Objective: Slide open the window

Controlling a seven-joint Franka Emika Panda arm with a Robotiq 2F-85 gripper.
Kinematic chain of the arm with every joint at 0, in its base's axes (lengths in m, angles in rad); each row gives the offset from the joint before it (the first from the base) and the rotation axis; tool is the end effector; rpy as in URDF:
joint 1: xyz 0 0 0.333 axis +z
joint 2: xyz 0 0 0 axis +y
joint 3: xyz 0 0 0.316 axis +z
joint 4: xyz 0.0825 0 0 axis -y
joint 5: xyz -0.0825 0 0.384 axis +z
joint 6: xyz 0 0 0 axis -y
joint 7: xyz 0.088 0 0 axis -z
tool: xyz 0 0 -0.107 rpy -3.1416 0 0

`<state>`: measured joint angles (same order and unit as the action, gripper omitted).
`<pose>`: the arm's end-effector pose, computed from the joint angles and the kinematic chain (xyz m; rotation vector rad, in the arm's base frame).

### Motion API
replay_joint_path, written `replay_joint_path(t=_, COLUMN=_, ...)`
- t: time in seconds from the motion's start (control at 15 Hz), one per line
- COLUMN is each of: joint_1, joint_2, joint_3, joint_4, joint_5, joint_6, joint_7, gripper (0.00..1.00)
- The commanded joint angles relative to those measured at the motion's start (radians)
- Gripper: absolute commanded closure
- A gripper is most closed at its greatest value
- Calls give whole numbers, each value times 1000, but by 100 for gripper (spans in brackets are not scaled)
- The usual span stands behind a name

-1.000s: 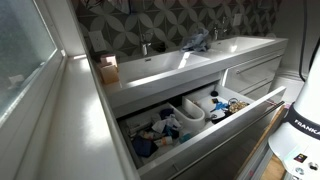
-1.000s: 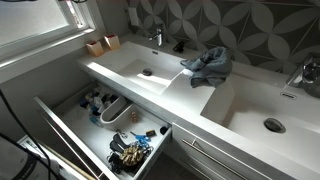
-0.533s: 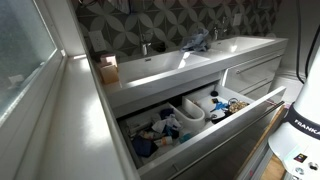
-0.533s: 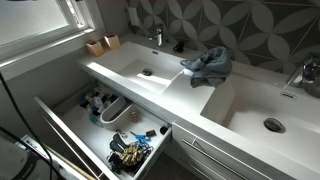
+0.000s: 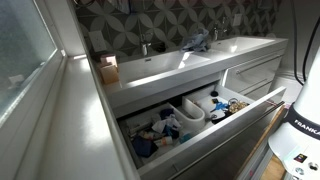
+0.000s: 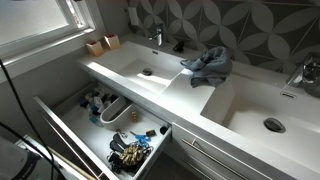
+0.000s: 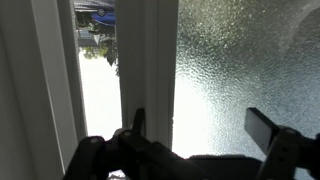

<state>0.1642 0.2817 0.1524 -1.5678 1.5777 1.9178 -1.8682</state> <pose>0.6220 0.2640 0.5598 -1.2520 -1.2474 -1.2201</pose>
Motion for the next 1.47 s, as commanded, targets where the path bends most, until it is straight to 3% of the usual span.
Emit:
replay_joint_path(t=0.0, joint_1=0, joint_2=0, joint_3=2, joint_4=11, joint_5=-21, joint_6=-53, joint_7=83, gripper=0)
replay_joint_path(t=0.33, joint_1=13, joint_2=-56, joint_3=8, joint_4=-54, joint_5=-43, joint_6=-40, joint_7=153, gripper=0)
replay_joint_path(t=0.87, joint_1=34, joint_2=-135, joint_3=22, joint_4=-163, joint_5=-57, joint_6=-14, joint_7=138, gripper=0)
replay_joint_path(t=1.4, joint_1=75, joint_2=-292, joint_3=63, joint_4=-340, joint_5=-13, joint_6=162, joint_7=108, gripper=0)
